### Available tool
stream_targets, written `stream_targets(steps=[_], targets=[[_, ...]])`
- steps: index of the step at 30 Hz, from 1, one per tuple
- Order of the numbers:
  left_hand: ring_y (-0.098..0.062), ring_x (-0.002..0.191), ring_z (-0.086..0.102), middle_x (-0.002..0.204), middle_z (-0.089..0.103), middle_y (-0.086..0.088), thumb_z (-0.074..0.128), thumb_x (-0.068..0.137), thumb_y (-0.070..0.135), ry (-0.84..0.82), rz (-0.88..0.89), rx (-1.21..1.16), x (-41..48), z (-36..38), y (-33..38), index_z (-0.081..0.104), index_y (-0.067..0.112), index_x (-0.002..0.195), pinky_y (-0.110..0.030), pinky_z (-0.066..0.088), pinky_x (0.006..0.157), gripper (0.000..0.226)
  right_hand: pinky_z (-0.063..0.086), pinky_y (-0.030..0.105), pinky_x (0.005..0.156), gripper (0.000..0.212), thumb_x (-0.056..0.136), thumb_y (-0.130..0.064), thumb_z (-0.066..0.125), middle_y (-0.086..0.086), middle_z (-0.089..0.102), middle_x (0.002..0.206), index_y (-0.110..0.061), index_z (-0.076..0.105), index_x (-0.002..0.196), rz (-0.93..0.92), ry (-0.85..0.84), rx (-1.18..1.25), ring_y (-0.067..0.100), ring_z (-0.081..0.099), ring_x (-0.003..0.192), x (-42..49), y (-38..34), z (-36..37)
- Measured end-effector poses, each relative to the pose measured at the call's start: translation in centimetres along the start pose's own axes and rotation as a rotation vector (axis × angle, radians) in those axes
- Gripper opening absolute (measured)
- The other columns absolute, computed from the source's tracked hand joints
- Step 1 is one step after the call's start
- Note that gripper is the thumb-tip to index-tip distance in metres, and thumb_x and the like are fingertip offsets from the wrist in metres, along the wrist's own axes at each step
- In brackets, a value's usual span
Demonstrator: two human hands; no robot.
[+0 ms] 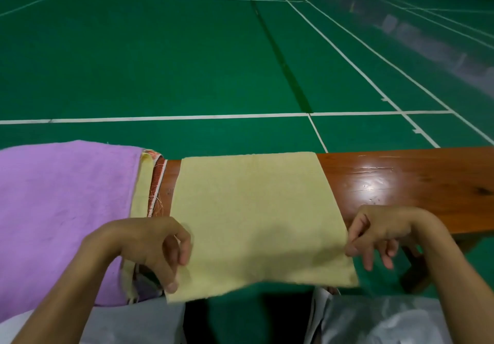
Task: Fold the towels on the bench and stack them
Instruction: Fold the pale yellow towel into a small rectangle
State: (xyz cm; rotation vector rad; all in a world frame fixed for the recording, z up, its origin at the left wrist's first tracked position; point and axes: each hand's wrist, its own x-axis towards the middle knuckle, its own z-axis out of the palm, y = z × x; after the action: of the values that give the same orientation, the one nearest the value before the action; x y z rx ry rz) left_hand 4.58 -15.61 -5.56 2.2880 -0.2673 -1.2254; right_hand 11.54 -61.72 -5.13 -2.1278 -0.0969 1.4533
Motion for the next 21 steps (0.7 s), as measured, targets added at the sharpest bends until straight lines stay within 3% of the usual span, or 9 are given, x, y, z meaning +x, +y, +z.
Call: stream_targets(steps=[2,5,7,8,9,11,13,14,21], targets=[[-0.019,0.08,0.069,0.086,0.074,-0.003,0.09,0.079,0.037,0.188,0.144,-0.101,0.7,-0.3,0.1,0.075,0.021,0.086,-0.037,0.057,0.077,0.023,0.041,0.021,0.043,0.026,0.086,-0.032,0.081,0.023,0.076,0.087,-0.008,0.081,0.097,-0.059,0.154,0.062,0.017,0.066,0.049,0.1,-0.5,0.2],[-0.006,0.079,0.064,0.085,0.072,0.007,0.079,0.088,0.036,0.815,0.223,-0.093,4.1,0.1,0.4,0.074,0.023,0.09,-0.038,0.056,0.075,0.014,0.048,0.028,0.045,0.024,0.091,-0.026,0.076,0.02,0.074,0.076,-0.004,0.077,0.083,-0.255,0.653,0.221,0.021,0.062,0.047,2.7,-2.2,1.1],[-0.011,0.108,0.062,0.116,0.071,0.008,0.069,0.096,0.04,1.085,0.211,0.056,6.7,0.8,1.0,0.069,0.024,0.119,-0.039,0.052,0.093,0.028,0.06,0.038,0.061,0.018,0.095,-0.029,0.073,0.005,0.077,0.08,-0.015,0.076,0.084,-0.375,1.057,0.087,0.016,0.068,0.061,5.4,-4.0,2.0],[-0.016,0.127,0.054,0.136,0.064,0.005,0.062,0.1,0.044,1.102,0.226,0.106,7.9,1.3,1.4,0.061,0.025,0.136,-0.04,0.046,0.105,0.041,0.061,0.042,0.073,0.015,0.095,-0.037,0.069,-0.003,0.077,0.092,-0.024,0.076,0.094,-0.418,1.195,-0.056,0.013,0.071,0.077,6.7,-5.1,2.7],[-0.019,0.144,0.041,0.154,0.05,0.003,0.054,0.103,0.048,1.072,0.237,0.149,8.9,1.8,1.9,0.048,0.026,0.151,-0.04,0.036,0.117,0.053,0.058,0.045,0.089,0.025,0.095,-0.045,0.063,-0.006,0.075,0.113,-0.029,0.072,0.112,-0.448,1.252,-0.194,0.013,0.069,0.1,8.0,-6.1,3.7],[-0.019,0.16,0.004,0.172,0.011,0.005,0.033,0.106,0.059,0.984,0.215,0.273,10.7,2.9,2.7,0.018,0.033,0.164,-0.042,0.011,0.129,0.065,0.031,0.048,0.122,0.059,0.098,-0.061,0.044,-0.004,0.04,0.161,-0.035,0.044,0.151,-0.458,1.106,-0.413,0.019,0.035,0.148,10.3,-8.0,5.9],[-0.018,0.157,-0.019,0.171,-0.013,0.006,0.015,0.105,0.065,0.914,0.137,0.386,12.0,3.9,3.0,-0.002,0.038,0.164,-0.046,-0.002,0.13,0.067,0.0,0.05,0.128,0.071,0.099,-0.069,0.02,-0.005,-0.008,0.172,-0.041,0.006,0.163,-0.416,0.952,-0.611,0.018,-0.01,0.158,12.3,-9.3,8.0],[-0.019,0.156,-0.024,0.17,-0.018,0.005,0.009,0.104,0.067,0.899,0.095,0.418,12.4,4.1,2.9,-0.007,0.039,0.163,-0.048,-0.003,0.129,0.067,-0.005,0.053,0.127,0.071,0.099,-0.071,0.012,-0.005,-0.018,0.17,-0.043,-0.004,0.162,-0.391,0.924,-0.674,0.019,-0.019,0.156,12.9,-9.5,8.7],[-0.019,0.155,-0.027,0.169,-0.022,0.002,-0.006,0.095,0.071,0.945,-0.039,0.375,11.5,4.4,0.9,-0.012,0.031,0.163,-0.047,-0.009,0.128,0.079,-0.009,0.056,0.126,0.075,0.093,-0.073,-0.006,-0.006,-0.026,0.167,-0.039,-0.017,0.16,-0.201,0.985,-0.638,0.022,-0.026,0.154,12.6,-6.4,6.8]])
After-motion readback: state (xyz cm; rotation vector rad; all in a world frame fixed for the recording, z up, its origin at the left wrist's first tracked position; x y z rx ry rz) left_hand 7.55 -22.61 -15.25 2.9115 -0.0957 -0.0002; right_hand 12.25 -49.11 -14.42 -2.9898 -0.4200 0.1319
